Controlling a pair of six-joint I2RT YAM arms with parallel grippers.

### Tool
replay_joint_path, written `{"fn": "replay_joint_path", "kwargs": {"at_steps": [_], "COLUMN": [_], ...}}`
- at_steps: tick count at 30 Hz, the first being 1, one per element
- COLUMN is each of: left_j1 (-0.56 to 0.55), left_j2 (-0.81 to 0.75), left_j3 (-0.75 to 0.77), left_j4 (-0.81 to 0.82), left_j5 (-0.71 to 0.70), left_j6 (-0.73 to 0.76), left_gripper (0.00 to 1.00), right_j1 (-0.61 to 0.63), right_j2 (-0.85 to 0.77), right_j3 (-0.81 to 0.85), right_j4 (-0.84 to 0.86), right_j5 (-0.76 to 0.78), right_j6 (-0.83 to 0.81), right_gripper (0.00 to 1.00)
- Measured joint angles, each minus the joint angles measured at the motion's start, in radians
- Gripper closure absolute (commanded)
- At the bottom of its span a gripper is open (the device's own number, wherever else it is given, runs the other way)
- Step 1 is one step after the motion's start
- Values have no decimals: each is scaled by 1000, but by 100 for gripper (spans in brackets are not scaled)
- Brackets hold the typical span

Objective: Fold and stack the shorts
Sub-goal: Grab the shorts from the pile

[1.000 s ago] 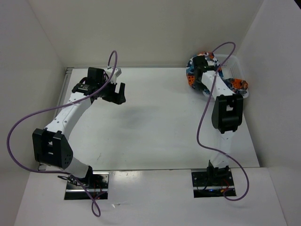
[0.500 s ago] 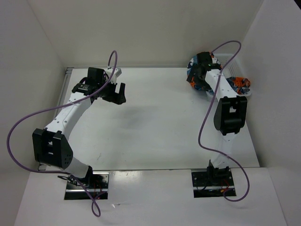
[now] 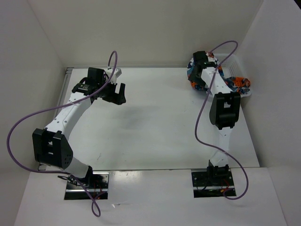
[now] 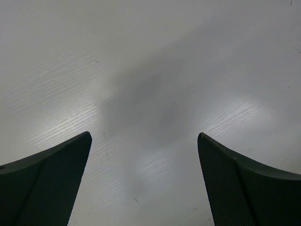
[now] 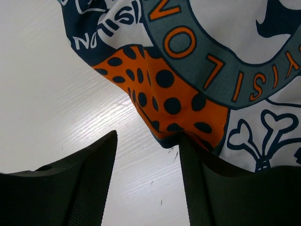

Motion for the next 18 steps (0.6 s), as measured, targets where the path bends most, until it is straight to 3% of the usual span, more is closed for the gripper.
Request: {"fn": "replay_joint_path", "kwargs": {"at_steps": [4, 5, 6, 8, 10, 11, 14, 18], "left_j1": [1, 2, 4, 6, 8, 8, 10, 13], "left_j2": [0, 0, 0, 0, 0, 0, 0, 0], "left_j3": [0, 0, 0, 0, 0, 0, 0, 1], "left_j4": [0, 0, 0, 0, 3, 6, 24, 44], "left_j5": [1, 5, 8, 21, 40, 50, 81, 119], "left_j6": [0, 0, 0, -4, -1, -3, 2, -1], "left_gripper": [0, 0, 4, 25, 43, 60, 90, 99], "right_j1": [16, 20, 25, 29, 29, 29, 31, 35], "right_j2": [9, 11, 13, 15, 15, 15, 15, 15], "right_j3": [6, 12, 17, 24, 27, 28, 29, 31], "right_j4": [-12, -15, -16, -17, -18, -18, -18, -18], "right_j5": [48, 58, 71, 84, 96, 98, 103, 106], "right_j6": [5, 6, 3, 8, 10, 11, 11, 11], "right_gripper": [66, 78, 84, 96, 100, 100, 100, 100]}}
